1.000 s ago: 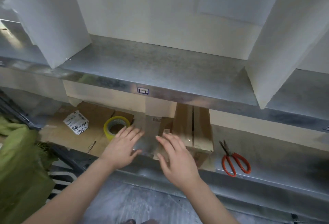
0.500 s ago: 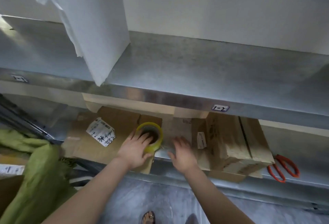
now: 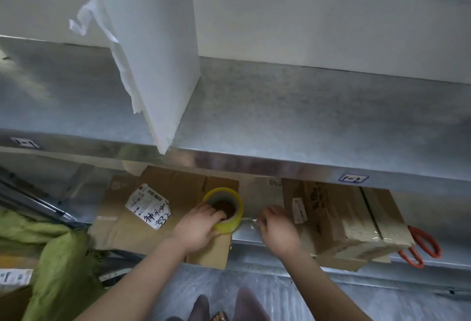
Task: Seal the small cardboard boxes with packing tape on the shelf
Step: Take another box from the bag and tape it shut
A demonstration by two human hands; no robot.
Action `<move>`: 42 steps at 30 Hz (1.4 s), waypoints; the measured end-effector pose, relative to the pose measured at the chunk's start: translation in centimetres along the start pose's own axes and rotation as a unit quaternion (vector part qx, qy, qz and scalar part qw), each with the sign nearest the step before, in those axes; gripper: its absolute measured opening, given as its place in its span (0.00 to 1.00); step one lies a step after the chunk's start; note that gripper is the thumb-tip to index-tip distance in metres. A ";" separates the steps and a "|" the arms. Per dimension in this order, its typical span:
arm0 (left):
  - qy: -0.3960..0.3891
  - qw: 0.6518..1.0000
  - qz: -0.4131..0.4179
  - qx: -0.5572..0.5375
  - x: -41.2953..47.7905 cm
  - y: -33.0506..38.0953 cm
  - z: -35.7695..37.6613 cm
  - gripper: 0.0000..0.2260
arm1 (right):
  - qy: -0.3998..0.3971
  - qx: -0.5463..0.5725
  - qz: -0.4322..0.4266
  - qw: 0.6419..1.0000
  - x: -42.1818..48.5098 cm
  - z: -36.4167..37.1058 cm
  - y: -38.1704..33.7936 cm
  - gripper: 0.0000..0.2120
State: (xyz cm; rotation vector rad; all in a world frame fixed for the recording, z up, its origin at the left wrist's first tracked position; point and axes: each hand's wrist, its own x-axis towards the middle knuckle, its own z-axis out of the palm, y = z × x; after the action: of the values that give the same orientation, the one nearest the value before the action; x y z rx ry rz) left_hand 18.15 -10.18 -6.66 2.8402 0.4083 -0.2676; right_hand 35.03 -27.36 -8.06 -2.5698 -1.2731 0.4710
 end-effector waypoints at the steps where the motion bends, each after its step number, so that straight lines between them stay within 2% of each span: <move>1: 0.007 0.999 -0.001 -0.039 -0.1 0.2 -0.7 0.20 | -0.003 0.003 0.009 1.000 -0.3 -0.5 -0.2 0.08; 4: 0.033 0.987 0.010 -0.158 -0.5 1.1 -3.4 0.21 | 0.007 0.039 0.047 0.998 -1.0 -2.6 -0.6 0.08; 6: 0.036 0.984 0.027 -0.171 -0.8 2.1 -5.0 0.21 | 0.030 0.052 0.055 0.997 -1.7 -4.1 -0.9 0.13; 8: 0.022 0.986 0.038 -0.159 -1.2 3.1 -6.3 0.24 | 0.048 0.069 0.073 0.994 -2.6 -5.7 -1.1 0.17; 10: 0.022 0.988 0.042 -0.145 -1.6 4.2 -7.3 0.29 | 0.046 0.086 0.096 0.991 -3.7 -7.4 -1.1 0.13; 13: 0.079 0.983 0.026 -0.163 -2.1 5.9 -8.3 0.27 | 0.057 0.143 0.097 0.983 -6.1 -9.7 -0.6 0.04; 15: 0.115 0.973 0.030 -0.199 -2.5 7.2 -9.0 0.25 | 0.130 0.126 0.064 0.981 -8.0 -11.1 0.0 0.06; 17: 0.136 0.967 0.052 -0.208 -2.7 8.8 -9.3 0.23 | 0.209 0.056 0.028 0.976 -9.9 -12.3 1.0 0.06; 18: 0.147 0.965 0.057 -0.207 -2.8 9.8 -9.3 0.22 | 0.221 0.046 0.018 0.974 -10.8 -12.8 1.6 0.07; 21: 0.182 0.963 0.055 -0.191 -2.8 12.9 -8.9 0.22 | 0.165 0.129 0.040 0.977 -12.9 -13.9 4.8 0.10; 24: 0.175 0.974 0.034 -0.142 -2.2 16.1 -7.8 0.24 | 0.122 0.225 0.063 0.965 -14.7 -15.3 8.9 0.12; 28: 0.144 0.988 -0.022 -0.047 -1.3 20.2 -6.9 0.26 | 0.114 0.248 0.029 0.962 -16.8 -17.4 13.2 0.11; 32: 0.131 0.972 -0.047 -0.188 -1.5 24.0 -6.8 0.25 | 0.141 0.262 0.016 0.955 -17.4 -19.7 17.0 0.09; 34: 0.110 0.970 -0.038 -0.215 -2.0 25.3 -6.9 0.23 | 0.122 0.272 0.028 0.954 -17.2 -21.0 18.6 0.07; 38: 0.128 0.974 -0.038 -0.183 -2.3 26.4 -7.5 0.21 | 0.070 0.297 0.037 0.951 -17.3 -22.4 20.0 0.05; 42: 0.150 0.978 -0.056 -0.136 -0.8 26.5 -8.1 0.21 | 0.081 0.297 -0.003 0.951 -18.3 -22.8 19.3 0.06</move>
State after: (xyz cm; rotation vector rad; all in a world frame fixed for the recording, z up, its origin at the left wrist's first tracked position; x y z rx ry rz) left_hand 26.43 -32.69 7.21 2.5930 0.6150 0.1888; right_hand 47.37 -54.99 9.60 -2.0475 -0.9052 0.5310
